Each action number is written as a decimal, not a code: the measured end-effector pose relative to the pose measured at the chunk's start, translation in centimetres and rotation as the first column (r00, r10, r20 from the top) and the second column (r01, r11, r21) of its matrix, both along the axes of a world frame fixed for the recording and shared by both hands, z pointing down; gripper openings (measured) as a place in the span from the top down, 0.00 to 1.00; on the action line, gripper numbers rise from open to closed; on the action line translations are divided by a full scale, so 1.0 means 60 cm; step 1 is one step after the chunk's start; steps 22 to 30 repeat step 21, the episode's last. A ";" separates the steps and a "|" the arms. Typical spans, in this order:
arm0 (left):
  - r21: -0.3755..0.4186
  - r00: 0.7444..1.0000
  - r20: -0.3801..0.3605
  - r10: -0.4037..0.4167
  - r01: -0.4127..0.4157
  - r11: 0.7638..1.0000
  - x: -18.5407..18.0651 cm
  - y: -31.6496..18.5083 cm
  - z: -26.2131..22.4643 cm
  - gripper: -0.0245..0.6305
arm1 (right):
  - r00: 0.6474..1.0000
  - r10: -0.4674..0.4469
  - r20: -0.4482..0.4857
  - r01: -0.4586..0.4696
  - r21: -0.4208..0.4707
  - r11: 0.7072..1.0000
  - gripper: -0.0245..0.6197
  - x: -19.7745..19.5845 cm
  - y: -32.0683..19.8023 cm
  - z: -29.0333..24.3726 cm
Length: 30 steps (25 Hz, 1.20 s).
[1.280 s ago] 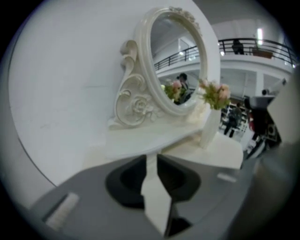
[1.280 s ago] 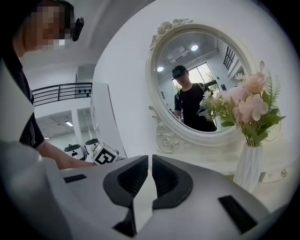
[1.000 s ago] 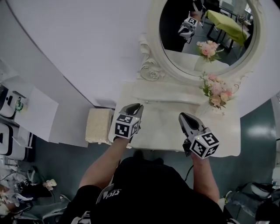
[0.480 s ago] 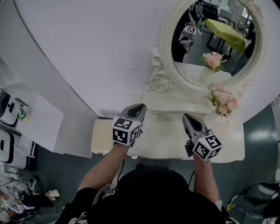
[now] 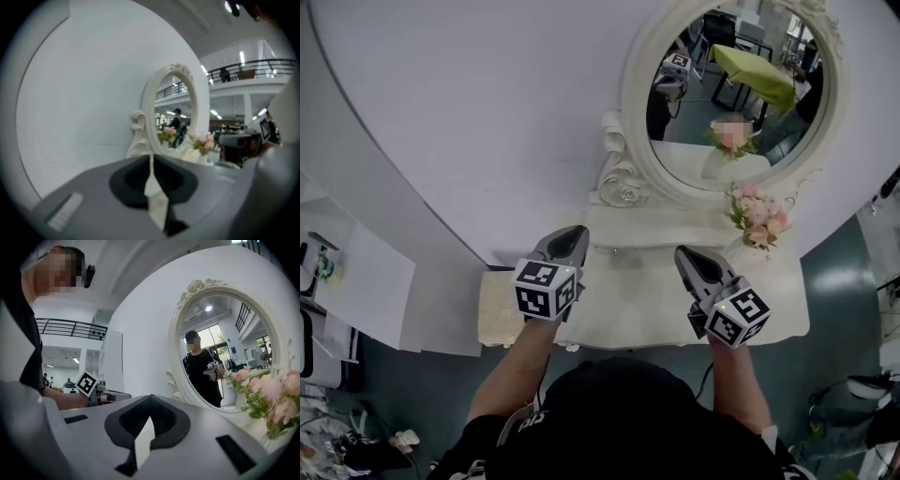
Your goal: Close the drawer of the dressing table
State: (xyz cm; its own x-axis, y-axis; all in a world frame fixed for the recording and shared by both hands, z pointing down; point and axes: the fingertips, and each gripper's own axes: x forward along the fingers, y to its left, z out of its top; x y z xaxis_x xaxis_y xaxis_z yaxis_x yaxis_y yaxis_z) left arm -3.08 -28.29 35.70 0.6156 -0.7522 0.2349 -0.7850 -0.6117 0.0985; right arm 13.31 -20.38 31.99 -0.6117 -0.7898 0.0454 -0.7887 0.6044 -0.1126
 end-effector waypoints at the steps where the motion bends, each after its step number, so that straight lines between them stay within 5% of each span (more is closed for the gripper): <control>1: 0.003 1.000 0.001 -0.001 0.001 1.000 0.001 -0.001 -0.001 0.92 | 1.000 0.012 -0.005 -0.012 0.002 1.000 0.97 0.006 -0.001 -0.001; 30: 0.048 1.000 0.021 0.014 -0.015 0.999 0.000 -0.012 -0.034 0.92 | 0.997 0.049 -0.058 -0.049 -0.005 0.999 0.97 0.012 -0.019 0.005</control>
